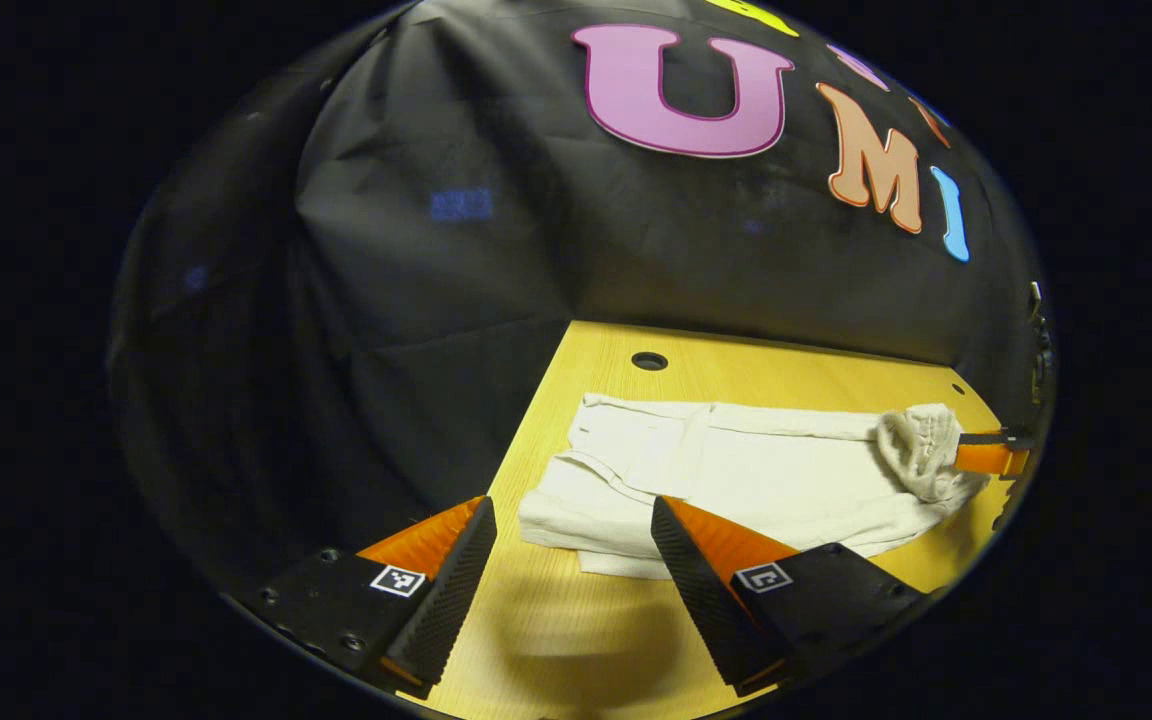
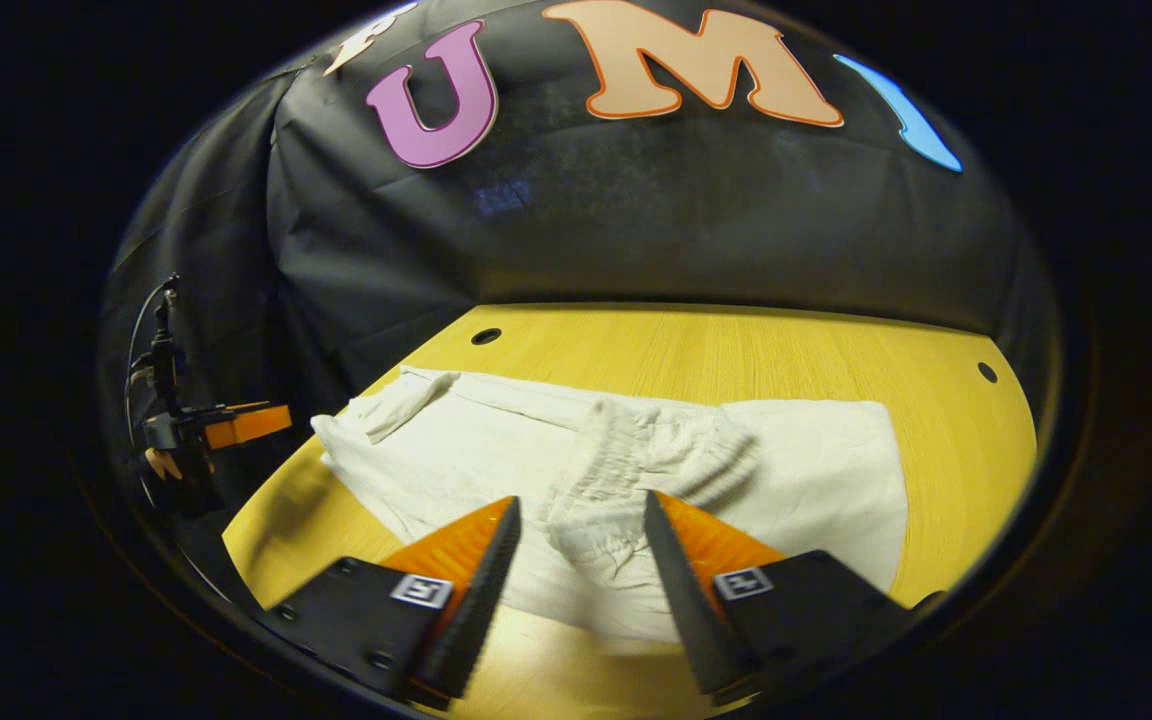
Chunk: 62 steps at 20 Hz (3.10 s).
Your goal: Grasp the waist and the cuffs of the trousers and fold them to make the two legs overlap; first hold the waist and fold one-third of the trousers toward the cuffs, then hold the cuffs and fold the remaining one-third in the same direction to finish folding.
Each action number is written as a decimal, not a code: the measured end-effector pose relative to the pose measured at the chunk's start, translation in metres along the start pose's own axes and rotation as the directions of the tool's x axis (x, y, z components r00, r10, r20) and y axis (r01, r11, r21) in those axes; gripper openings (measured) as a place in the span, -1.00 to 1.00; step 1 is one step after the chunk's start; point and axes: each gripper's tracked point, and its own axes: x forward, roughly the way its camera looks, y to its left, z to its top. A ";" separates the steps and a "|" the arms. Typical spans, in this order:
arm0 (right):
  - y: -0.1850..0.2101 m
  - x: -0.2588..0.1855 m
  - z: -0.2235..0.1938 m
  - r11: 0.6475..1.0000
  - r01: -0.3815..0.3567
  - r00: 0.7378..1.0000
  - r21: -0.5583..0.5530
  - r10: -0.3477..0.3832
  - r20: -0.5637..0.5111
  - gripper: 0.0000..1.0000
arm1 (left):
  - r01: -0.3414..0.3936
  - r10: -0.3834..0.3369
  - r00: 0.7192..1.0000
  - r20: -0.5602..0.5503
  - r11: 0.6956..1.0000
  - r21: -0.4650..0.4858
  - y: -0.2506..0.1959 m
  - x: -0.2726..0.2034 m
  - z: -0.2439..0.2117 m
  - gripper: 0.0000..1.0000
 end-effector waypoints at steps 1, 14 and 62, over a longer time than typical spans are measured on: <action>0.004 -0.008 -0.005 1.000 0.013 1.000 0.011 -0.013 -0.001 0.93 | 0.014 -0.014 1.000 -0.016 1.000 -0.014 -0.001 0.010 -0.007 0.90; -0.013 -0.041 -0.008 0.992 0.124 0.992 0.009 -0.124 -0.015 0.92 | 0.018 -0.028 0.993 -0.116 0.996 -0.086 -0.012 0.055 -0.047 0.92; -0.233 -0.213 -0.035 0.950 0.196 0.971 0.243 -0.223 0.090 0.92 | 0.489 -0.481 0.866 0.136 0.872 -0.025 -0.441 -0.002 0.129 -1.00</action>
